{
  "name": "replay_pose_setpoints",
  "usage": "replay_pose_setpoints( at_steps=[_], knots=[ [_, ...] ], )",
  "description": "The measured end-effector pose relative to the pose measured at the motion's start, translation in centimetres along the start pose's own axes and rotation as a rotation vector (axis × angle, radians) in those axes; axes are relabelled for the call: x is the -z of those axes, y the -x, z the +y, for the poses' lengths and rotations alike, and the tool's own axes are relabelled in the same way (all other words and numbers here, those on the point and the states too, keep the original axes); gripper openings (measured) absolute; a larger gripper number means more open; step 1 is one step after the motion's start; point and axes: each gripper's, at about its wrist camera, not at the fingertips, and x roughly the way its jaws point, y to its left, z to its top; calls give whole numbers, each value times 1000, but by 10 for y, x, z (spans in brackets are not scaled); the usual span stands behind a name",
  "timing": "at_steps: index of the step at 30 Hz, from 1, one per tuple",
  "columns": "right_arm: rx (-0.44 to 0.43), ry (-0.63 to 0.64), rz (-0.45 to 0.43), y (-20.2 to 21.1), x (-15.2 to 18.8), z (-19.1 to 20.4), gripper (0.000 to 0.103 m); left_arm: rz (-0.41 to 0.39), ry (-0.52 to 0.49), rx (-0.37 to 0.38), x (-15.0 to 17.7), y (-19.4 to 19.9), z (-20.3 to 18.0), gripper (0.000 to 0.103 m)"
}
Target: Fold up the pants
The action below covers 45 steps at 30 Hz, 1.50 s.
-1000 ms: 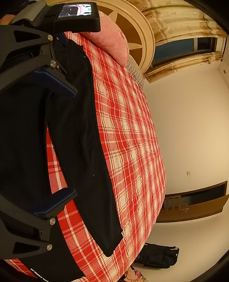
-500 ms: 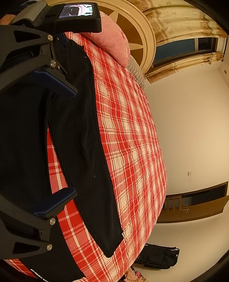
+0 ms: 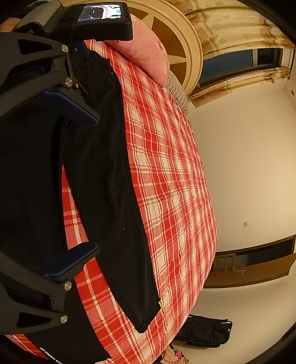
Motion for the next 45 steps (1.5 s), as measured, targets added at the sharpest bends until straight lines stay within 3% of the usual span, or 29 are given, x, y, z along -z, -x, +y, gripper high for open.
replay_pose_setpoints(
  at_steps=[11,17,21,24,29,36,39,40,42,44,45],
  knots=[
    [-1,9,49,-19,4,-3,102,34,-3,5,1,-14,-2,103],
    [-27,65,107,-47,-6,-5,102,38,-28,67,-5,-22,16,103],
    [-146,172,146,-89,-36,10,102,6,17,17,-26,-31,56,103],
    [-262,270,214,-141,-56,31,102,30,75,-21,-43,-54,89,103],
    [-289,443,339,-229,-67,71,97,99,157,-26,-51,-96,123,103],
    [-312,577,452,-287,-52,94,90,178,207,-1,-46,-137,133,103],
    [-341,602,441,-290,-44,94,85,195,222,5,-45,-148,133,103],
    [-358,615,432,-289,-43,94,78,202,226,11,-45,-151,133,103],
    [-377,636,435,-288,-42,96,62,212,230,15,-44,-157,133,103],
    [-388,652,452,-286,-44,99,31,217,217,2,-43,-161,130,103],
    [-385,659,460,-284,-44,100,22,216,210,-5,-43,-161,128,103]
  ],
)
